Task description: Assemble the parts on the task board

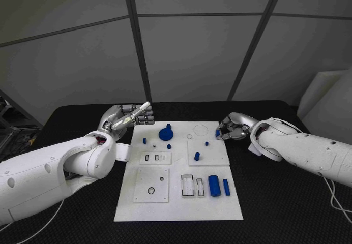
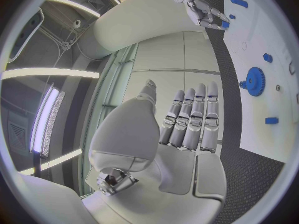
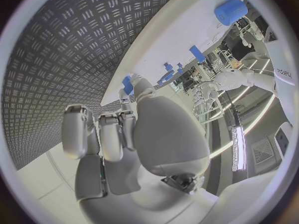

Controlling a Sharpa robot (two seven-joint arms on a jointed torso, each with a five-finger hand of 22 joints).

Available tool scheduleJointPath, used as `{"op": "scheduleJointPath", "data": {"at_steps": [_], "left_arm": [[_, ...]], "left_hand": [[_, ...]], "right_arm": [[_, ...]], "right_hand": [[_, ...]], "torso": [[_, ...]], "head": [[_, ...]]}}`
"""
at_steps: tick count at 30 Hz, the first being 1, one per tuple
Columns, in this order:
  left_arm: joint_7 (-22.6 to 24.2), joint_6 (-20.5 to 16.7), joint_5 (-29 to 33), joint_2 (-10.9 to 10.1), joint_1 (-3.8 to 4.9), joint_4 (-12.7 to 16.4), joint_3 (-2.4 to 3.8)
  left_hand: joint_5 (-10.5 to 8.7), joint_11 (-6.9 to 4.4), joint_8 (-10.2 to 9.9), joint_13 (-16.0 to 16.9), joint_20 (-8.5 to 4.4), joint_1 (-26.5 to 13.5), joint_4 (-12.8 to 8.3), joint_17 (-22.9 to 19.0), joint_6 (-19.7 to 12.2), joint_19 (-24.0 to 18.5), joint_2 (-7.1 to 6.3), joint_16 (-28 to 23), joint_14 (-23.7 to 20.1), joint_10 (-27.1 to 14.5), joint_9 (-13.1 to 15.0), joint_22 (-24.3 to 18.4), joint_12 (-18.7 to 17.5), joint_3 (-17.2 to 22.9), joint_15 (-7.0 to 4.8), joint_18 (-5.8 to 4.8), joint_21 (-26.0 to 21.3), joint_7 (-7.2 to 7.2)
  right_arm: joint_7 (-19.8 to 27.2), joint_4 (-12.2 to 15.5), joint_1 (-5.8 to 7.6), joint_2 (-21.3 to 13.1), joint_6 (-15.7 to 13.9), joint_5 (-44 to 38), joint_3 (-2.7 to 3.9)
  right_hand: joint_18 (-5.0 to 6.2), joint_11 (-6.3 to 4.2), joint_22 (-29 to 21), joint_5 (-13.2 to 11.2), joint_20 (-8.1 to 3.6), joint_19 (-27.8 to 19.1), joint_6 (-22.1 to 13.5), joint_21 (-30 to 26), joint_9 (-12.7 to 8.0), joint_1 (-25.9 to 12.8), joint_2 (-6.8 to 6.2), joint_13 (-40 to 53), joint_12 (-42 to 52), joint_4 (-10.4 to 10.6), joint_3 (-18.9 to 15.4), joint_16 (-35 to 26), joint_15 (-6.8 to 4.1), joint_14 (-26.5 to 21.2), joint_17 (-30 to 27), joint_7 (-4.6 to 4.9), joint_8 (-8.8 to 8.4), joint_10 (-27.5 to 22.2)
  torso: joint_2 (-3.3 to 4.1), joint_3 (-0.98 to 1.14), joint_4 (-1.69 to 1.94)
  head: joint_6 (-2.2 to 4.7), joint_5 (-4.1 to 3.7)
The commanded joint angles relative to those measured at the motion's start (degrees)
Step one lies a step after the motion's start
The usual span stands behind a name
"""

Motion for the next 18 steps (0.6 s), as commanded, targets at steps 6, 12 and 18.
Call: {"op": "scheduleJointPath", "data": {"at_steps": [6,12,18], "left_arm": [[0.36,0.41,-0.33,0.10,0.06,-0.12,0.05],[0.34,0.43,-0.33,0.11,0.06,-0.20,0.05],[0.26,0.48,-0.33,0.08,0.06,-0.23,0.05]], "left_hand": [[-0.25,0.21,-0.21,-0.02,0.24,-0.19,-0.02,0.10,-0.01,-0.22,0.43,-0.33,-0.04,-0.23,-0.02,-0.07,-0.36,-0.18,0.24,-1.14,-0.21,0.43],[-0.25,0.21,-0.21,-0.02,0.24,-0.19,-0.02,0.10,-0.01,-0.22,0.43,-0.33,-0.04,-0.23,-0.02,-0.07,-0.36,-0.18,0.24,-1.14,-0.21,0.43],[-0.25,0.22,-0.25,-0.02,0.26,-0.20,-0.02,0.11,-0.02,-0.25,0.46,-0.39,-0.04,-0.25,-0.02,-0.08,-0.39,-0.21,0.25,-1.13,-0.23,0.44]], "right_arm": [[-0.24,-0.09,0.07,0.27,-0.64,-0.43,0.03],[-0.52,-0.22,0.06,0.38,-1.13,-0.43,0.03],[-0.29,-0.19,0.06,0.53,-2.70,-0.29,0.03]], "right_hand": [[-0.19,-0.56,1.94,-0.42,0.04,0.57,0.71,0.23,0.00,-0.42,0.93,10.01,0.45,0.27,0.46,0.07,-0.42,5.09,11.01,-0.01,0.37,2.43],[-0.22,-0.70,2.09,-0.32,-0.06,0.68,1.13,0.30,-0.02,-0.68,1.37,10.09,0.52,0.53,0.72,0.10,-0.52,5.11,11.10,-0.19,0.43,2.50],[-0.30,-1.70,2.53,-2.35,-0.71,0.99,3.79,0.49,0.29,0.59,3.52,10.54,0.93,0.17,3.15,0.19,-1.36,5.17,11.37,-1.37,1.47,2.86]], "torso": [[-0.01,-0.01,-0.02],[0.00,-0.02,0.05],[0.01,-0.03,0.03]], "head": [[-0.07,-0.16],[-0.13,-0.23],[-0.16,-0.16]]}}
